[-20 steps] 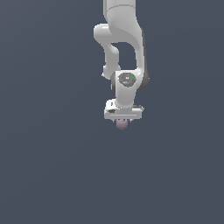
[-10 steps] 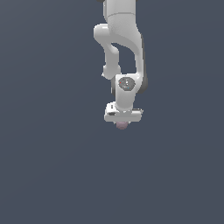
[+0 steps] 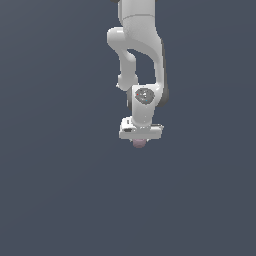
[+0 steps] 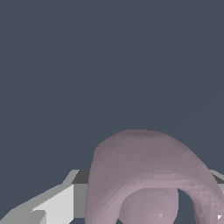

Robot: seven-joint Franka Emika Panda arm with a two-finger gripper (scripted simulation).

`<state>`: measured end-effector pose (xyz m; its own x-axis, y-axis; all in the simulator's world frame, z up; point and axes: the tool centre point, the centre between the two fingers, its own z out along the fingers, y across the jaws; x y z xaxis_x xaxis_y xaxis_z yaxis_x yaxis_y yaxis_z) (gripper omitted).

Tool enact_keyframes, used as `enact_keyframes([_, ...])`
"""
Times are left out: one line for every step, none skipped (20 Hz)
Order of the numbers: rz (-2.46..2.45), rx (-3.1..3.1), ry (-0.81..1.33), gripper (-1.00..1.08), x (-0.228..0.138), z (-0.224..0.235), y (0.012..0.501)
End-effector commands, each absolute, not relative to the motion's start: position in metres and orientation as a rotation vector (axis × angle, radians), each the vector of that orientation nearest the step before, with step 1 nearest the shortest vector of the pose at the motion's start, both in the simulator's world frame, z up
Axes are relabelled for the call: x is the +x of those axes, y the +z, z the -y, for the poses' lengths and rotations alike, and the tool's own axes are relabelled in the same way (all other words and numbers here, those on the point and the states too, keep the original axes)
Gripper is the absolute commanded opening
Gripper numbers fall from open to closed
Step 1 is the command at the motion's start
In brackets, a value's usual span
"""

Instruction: Pick up the object and move it to a goal position.

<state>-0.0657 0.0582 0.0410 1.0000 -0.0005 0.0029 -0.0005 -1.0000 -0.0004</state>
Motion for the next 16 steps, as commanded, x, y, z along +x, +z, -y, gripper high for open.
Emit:
enact_keyframes([-0.001, -3.141, -0.004, -1.00, -0.064, -0.056, 0.041])
enact_keyframes([-0.001, -3.141, -0.004, -1.00, -0.063, -0.055, 0.041])
enact_keyframes([-0.001, -3.141, -0.004, -1.00, -0.061, -0.053, 0.041])
enact_keyframes([-0.001, -3.141, -0.004, -1.00, -0.059, -0.050, 0.042])
enact_keyframes([-0.001, -3.141, -0.004, -1.00, -0.056, -0.047, 0.042])
enact_keyframes([-0.001, -3.141, -0.004, -1.00, -0.053, -0.044, 0.042])
enact_keyframes([-0.001, -3.141, -0.004, -1.00, -0.050, -0.041, 0.043])
enact_keyframes([-0.001, -3.141, -0.004, -1.00, -0.047, -0.037, 0.043])
enact_keyframes([-0.001, -3.141, -0.004, -1.00, -0.043, -0.032, 0.044])
enact_keyframes([-0.001, -3.141, -0.004, -1.00, -0.038, -0.028, 0.044])
enact_keyframes([-0.001, -3.141, -0.004, -1.00, -0.034, -0.023, 0.045])
enact_keyframes([-0.001, -3.141, -0.004, -1.00, -0.029, -0.018, 0.045])
enact_keyframes([-0.001, -3.141, -0.003, -1.00, -0.024, -0.012, 0.045])
enact_keyframes([-0.001, -3.141, -0.003, -1.00, -0.019, -0.007, 0.046])
enact_keyframes([-0.001, -3.141, -0.003, -1.00, -0.013, -0.001, 0.047])
enact_keyframes([-0.001, -3.141, -0.003, -1.00, -0.008, 0.005, 0.047])
